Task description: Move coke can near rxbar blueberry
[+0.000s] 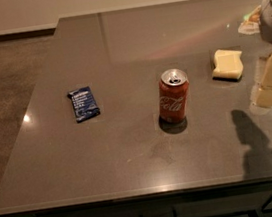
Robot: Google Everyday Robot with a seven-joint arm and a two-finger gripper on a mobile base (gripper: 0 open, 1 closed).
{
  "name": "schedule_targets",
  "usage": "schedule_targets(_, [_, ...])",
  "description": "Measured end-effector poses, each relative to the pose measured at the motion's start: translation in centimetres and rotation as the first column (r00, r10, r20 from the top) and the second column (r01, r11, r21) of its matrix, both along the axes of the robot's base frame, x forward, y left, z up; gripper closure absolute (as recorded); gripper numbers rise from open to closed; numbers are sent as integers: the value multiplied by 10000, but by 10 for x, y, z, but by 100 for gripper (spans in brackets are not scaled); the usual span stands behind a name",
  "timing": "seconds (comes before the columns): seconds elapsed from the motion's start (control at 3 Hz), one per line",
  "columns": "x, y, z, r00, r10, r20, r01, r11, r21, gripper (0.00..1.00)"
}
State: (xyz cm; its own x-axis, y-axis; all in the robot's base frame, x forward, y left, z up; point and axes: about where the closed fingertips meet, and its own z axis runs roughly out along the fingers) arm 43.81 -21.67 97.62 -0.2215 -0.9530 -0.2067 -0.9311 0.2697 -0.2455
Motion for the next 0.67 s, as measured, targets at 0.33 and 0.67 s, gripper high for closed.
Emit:
schedule_targets(0.33, [0, 0, 0, 10000, 0, 0, 0, 10000, 0, 0])
schedule_targets(0.67, [4, 3, 2, 10000, -75, -23, 76, 9993, 362, 0])
